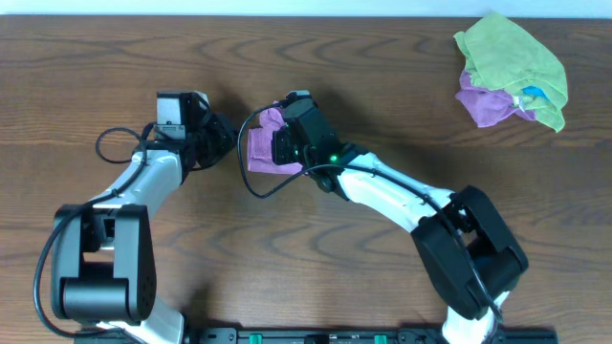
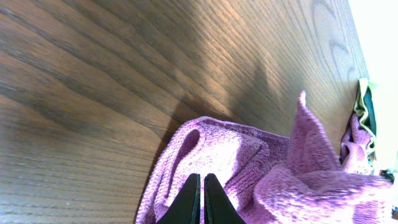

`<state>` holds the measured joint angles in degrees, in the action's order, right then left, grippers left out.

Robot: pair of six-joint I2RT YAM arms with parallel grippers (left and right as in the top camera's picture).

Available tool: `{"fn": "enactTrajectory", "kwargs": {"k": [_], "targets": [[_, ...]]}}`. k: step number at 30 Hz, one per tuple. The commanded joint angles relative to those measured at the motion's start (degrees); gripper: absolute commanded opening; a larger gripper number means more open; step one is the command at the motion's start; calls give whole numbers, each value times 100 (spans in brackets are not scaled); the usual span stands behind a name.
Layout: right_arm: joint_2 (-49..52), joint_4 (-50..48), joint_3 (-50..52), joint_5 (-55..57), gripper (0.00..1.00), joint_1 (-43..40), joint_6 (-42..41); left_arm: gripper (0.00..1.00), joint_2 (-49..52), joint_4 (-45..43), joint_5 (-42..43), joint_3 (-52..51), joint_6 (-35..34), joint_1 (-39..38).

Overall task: Fold the cloth
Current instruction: 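Fold the right end of the strip leftward onto the left gripper's end, then release the folded cloth with the right gripper and retract it right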

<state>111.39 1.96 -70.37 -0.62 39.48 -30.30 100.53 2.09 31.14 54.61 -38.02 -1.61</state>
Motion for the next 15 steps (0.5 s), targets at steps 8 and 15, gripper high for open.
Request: {"fn": "enactTrajectory", "kwargs": {"k": [8,15], "targets": [[372,-72,-120,-114,1,227,79,6,-400,118,44,118,232,638],[522,-245,-122,-138,3,282,57,6,-625,118,37,118,337,750]]}}
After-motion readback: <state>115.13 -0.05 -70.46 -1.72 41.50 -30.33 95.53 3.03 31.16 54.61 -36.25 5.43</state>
